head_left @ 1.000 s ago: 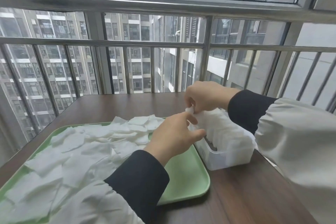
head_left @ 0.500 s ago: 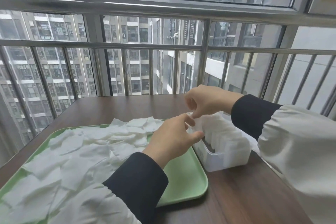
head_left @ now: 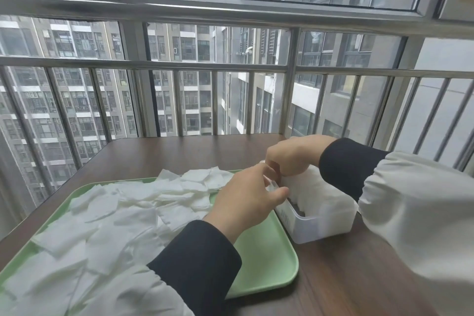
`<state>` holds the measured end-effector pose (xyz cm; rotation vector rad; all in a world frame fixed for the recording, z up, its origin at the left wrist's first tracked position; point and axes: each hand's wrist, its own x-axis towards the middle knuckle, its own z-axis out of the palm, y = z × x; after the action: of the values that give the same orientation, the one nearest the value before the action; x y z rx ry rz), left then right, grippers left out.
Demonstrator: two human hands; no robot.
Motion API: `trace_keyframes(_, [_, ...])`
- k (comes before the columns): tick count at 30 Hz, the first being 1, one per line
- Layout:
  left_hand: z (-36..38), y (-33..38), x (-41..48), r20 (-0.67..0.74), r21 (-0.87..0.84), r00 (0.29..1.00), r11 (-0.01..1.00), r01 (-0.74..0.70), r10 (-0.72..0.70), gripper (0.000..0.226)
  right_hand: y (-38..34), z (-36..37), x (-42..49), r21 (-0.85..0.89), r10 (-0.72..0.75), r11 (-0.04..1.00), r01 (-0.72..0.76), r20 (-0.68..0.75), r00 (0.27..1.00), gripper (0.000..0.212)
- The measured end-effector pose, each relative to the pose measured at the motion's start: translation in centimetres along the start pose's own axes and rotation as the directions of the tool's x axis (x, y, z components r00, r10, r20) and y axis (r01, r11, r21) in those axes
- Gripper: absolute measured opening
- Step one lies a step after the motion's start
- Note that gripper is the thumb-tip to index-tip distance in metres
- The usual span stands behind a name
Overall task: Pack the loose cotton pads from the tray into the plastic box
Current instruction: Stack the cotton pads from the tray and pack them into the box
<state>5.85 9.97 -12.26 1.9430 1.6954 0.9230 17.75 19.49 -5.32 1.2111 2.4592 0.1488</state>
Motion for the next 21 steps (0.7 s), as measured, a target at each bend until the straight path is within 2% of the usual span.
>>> trace_keyframes(6, [-0.1,-0.3,0.1,0.004,0.001,1.0,1.0,0.007,-0.007,0.041,0.4,-1.0,-0.9,0.192,0.014,0.981,-0.007,-0.036,0.999,0.028])
trace_keyframes(12, [-0.6,0.3,-0.4,-0.008,0.04,1.0,0.999,-0.019,0.019,0.046,0.2,-3.0,-3.0,0.407,0.055,0.912,0.044,-0.227,0.972,0.034])
trace_keyframes(16, [-1.8,0.9,-1.2,-0.035,0.034,0.999,0.999,-0.023,0.024,0.031,-1.7,-3.6,-3.8,0.477,0.081,0.869,0.134,-0.403,0.911,0.029])
trace_keyframes(21, [-6.8,-0.4,-3.0,-0.024,0.085,0.999,0.996,0.036,-0.034,0.017,-5.5,-4.0,-3.7,0.591,0.152,0.753,0.29,-0.584,0.797,0.025])
